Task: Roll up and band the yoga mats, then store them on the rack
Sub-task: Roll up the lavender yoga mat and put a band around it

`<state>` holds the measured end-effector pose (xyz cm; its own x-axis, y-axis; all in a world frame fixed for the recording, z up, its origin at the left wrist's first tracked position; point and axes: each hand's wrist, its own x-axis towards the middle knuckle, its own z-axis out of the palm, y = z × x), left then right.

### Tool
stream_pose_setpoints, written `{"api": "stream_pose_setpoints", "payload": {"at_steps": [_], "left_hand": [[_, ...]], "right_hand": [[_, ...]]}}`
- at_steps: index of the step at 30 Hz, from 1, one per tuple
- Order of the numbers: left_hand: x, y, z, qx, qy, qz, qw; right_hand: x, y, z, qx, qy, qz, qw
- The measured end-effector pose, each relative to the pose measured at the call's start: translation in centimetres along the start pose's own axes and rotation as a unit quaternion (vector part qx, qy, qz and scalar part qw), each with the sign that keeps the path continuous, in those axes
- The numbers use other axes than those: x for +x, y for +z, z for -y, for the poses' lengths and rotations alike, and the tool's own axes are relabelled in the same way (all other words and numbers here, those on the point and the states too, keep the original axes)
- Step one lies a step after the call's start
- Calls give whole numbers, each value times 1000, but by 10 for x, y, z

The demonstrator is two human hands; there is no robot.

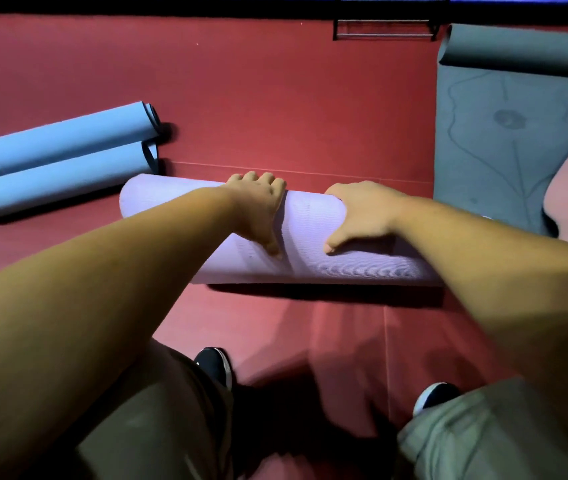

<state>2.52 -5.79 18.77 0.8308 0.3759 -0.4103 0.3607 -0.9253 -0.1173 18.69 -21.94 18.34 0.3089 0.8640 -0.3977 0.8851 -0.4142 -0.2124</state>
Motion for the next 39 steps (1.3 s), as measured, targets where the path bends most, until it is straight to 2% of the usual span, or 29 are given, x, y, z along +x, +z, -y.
{"api": "stream_pose_setpoints", "payload": {"at_steps": [2,7,10,14,19,26,30,32,36,39], "left_hand": [[0,1,-5,15,10,-29,999],[3,-3,-3,-31,11,-50,998],[5,-8,2,-67,0,-37,997],[3,-17,7,-113,-22,12,993],[0,-18,5,-94,-17,55,994],[-4,-12,1,-5,25,-18,1000],[-4,-15,4,-56,13,-17,998],[-3,-16,7,-88,2,1,996],[0,-16,14,-137,-12,21,990],[0,-15,15,-152,-6,33,988]], "right_hand": [[-1,-1,-3,16,3,12,1000],[2,2,-6,8,-2,26,1000],[1,1,-5,7,0,12,1000],[0,4,0,-72,0,-1,997],[6,4,2,-48,-7,-12,999],[0,-4,-5,4,14,15,1000],[2,1,-4,17,12,35,999],[5,3,-2,15,6,22,1000],[5,8,7,-74,-12,-10,997],[6,5,7,-69,-18,-26,997]]}}
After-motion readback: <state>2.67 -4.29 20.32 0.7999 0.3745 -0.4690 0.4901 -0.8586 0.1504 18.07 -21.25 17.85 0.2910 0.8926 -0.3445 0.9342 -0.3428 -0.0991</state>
